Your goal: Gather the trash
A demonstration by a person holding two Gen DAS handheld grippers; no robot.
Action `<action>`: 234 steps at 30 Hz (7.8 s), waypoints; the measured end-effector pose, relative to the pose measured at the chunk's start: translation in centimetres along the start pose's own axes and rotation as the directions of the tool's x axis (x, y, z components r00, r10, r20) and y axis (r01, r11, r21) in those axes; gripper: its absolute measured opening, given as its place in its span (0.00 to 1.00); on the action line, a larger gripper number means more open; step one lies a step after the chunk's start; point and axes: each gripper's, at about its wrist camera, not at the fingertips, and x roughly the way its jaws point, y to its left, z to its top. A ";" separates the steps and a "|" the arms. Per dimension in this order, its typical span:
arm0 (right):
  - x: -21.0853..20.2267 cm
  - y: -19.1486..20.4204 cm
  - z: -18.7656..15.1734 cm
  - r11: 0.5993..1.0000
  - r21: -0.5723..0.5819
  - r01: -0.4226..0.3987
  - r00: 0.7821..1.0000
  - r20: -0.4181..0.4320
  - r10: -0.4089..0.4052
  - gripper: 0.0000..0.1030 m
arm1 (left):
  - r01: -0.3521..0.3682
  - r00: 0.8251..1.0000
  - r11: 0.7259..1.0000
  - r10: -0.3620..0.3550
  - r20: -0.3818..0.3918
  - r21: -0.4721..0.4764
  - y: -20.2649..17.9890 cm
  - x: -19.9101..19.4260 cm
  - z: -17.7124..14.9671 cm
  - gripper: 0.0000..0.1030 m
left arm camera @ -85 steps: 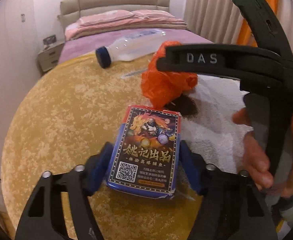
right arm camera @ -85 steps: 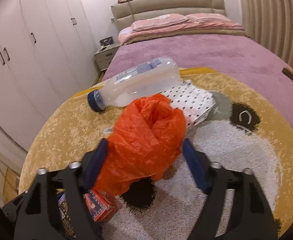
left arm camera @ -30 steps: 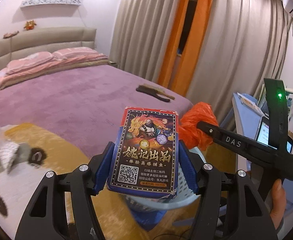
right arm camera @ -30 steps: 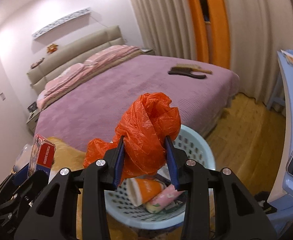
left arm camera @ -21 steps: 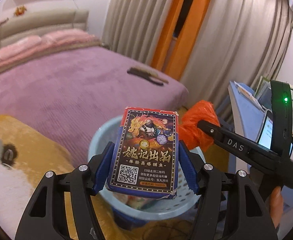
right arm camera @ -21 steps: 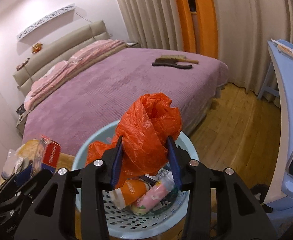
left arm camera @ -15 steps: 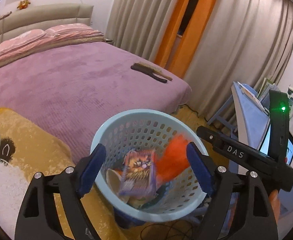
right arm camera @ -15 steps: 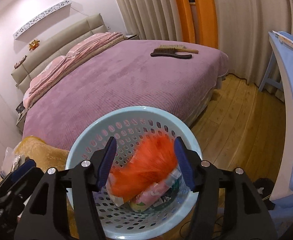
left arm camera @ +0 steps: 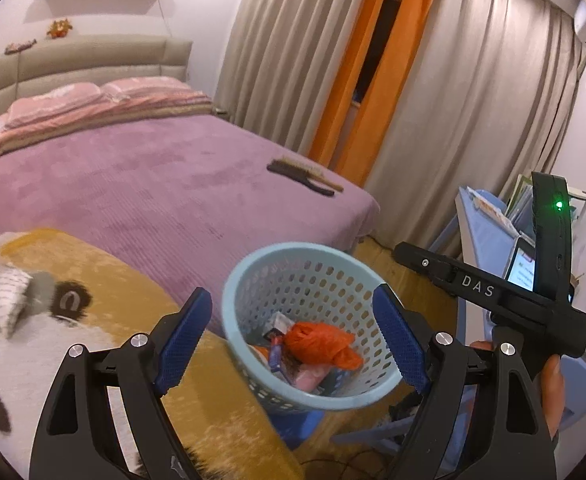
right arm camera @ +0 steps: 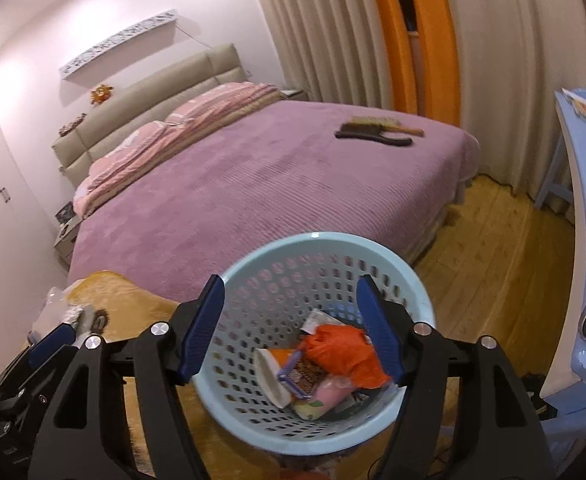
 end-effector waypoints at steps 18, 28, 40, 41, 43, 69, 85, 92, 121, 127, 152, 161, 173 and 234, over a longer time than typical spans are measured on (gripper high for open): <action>-3.7 16.1 -1.7 0.934 -0.263 -0.241 0.962 0.065 0.267 0.68 | -0.273 0.951 0.958 0.282 0.129 -0.086 13.0 -11.9 1.1 0.86; 2.6 25.9 -3.9 0.867 -0.344 -0.360 0.932 -0.098 0.348 0.68 | -0.416 0.902 0.894 0.428 0.046 -0.165 26.0 -12.6 2.0 0.88; 12.4 33.6 -8.2 0.819 -0.387 -0.424 0.900 -0.282 0.333 0.68 | -0.344 0.938 0.929 0.334 -0.094 -0.133 34.0 -7.7 1.3 0.88; 13.0 33.7 -8.6 0.816 -0.394 -0.422 0.900 -0.291 0.325 0.68 | -0.336 0.941 0.933 0.324 -0.101 -0.131 34.2 -7.4 1.2 0.88; 13.9 34.2 -9.0 0.813 -0.404 -0.419 0.900 -0.301 0.314 0.68 | -0.313 0.947 0.943 0.300 -0.116 -0.116 34.4 -6.8 1.1 0.88; 15.3 36.8 -11.7 0.747 -0.541 -0.386 0.917 -0.317 0.244 0.68 | -0.297 0.940 0.949 0.271 -0.206 -0.108 33.4 -5.7 -0.5 0.60; 13.8 36.4 -12.0 0.706 -0.568 -0.423 0.905 -0.303 0.299 0.17 | -0.304 0.951 0.928 0.281 -0.130 -0.216 31.4 -10.4 -1.8 0.60; 11.1 33.2 -12.1 0.748 -0.531 -0.397 0.917 -0.262 0.301 0.17 | -0.312 0.950 0.935 0.303 -0.079 -0.170 27.5 -13.0 -1.5 0.60; -2.6 5.5 0.8 0.979 -0.191 -0.077 0.995 0.055 0.089 0.17 | -0.007 1.000 0.996 0.006 0.007 0.092 2.4 -4.3 4.1 0.60; -1.2 1.4 2.2 0.990 -0.137 -0.035 0.999 0.036 0.040 0.17 | 0.030 0.999 0.998 -0.029 -0.019 0.063 0.3 0.0 4.3 0.60; 5.2 -5.2 -0.6 1.000 -0.004 0.023 0.983 -0.184 -0.024 0.54 | -0.037 0.991 0.999 0.037 -0.125 0.004 -1.5 8.3 1.4 0.77; 0.7 -1.9 -1.1 0.997 -0.073 -0.012 0.992 -0.127 0.003 0.54 | -0.112 0.993 0.992 0.111 0.028 0.061 -1.5 0.5 1.2 0.88; -5.9 2.0 -3.1 0.993 -0.103 -0.058 0.998 0.032 0.062 0.68 | -0.341 0.913 0.940 0.331 0.240 -0.003 0.7 -8.8 -2.5 0.89; -9.7 4.3 -8.8 0.973 -0.195 0.123 0.920 0.389 -0.038 0.72 | -0.440 0.860 0.898 0.414 0.299 0.022 0.8 -7.8 -7.9 0.93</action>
